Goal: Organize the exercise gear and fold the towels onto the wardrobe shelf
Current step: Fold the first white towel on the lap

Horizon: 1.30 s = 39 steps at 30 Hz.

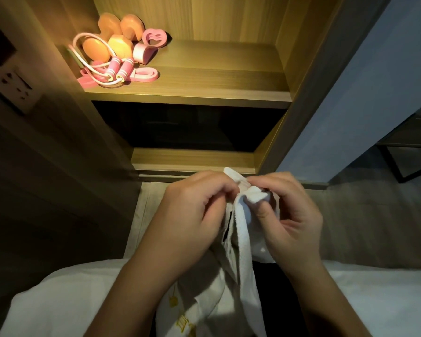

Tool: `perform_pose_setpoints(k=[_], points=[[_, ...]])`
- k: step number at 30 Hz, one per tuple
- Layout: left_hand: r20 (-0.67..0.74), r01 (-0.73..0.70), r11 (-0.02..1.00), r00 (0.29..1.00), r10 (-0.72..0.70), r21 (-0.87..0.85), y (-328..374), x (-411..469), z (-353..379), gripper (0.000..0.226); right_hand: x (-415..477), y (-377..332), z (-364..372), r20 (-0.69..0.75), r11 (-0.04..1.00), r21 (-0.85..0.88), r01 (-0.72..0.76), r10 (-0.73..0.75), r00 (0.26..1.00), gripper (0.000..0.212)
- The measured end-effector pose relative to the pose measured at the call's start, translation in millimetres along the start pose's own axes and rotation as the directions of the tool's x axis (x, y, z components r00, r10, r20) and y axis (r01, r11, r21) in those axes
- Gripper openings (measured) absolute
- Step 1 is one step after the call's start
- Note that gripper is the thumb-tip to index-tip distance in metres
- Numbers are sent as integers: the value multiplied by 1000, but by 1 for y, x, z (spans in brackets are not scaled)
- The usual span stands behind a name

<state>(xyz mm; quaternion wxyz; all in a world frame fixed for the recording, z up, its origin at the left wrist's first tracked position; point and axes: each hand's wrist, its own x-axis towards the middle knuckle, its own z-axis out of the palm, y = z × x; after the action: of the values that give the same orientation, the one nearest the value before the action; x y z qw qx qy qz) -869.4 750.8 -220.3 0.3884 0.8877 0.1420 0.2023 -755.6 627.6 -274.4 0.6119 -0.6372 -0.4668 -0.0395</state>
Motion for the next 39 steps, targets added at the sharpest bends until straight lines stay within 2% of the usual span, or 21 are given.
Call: perform_pose_setpoints(k=[4, 10, 14, 17, 22, 24, 39], points=[[62, 28, 994, 998, -21, -110, 3, 1, -1, 19, -1, 3, 1, -78, 995, 92, 36, -29, 997, 28], [154, 65, 987, 987, -43, -144, 5, 2, -2, 24, -3, 7, -4, -101, 990, 113, 88, -77, 992, 18], [85, 72, 984, 995, -59, -162, 5, 3, 4, 17, 1, 5, -5, -106, 988, 143, 49, -34, 994, 10], [27, 87, 979, 996, -83, -185, 3, 3, 6, 18, 3, 4, -11, -59, 993, 108, -41, 48, 997, 4], [-45, 24, 991, 999, -30, -131, 4, 1, 10, 14, 11, 1, -22, 194, 973, 61, -224, 208, 959, 17], [-48, 6, 994, 999, -11, -109, 4, 1, 11, 14, 14, 0, -24, 241, 966, 53, -254, 234, 942, 17], [65, -98, 993, 993, 94, 64, 8, 3, 10, 16, 17, -5, -28, 181, 958, 73, -276, 259, 949, 16]])
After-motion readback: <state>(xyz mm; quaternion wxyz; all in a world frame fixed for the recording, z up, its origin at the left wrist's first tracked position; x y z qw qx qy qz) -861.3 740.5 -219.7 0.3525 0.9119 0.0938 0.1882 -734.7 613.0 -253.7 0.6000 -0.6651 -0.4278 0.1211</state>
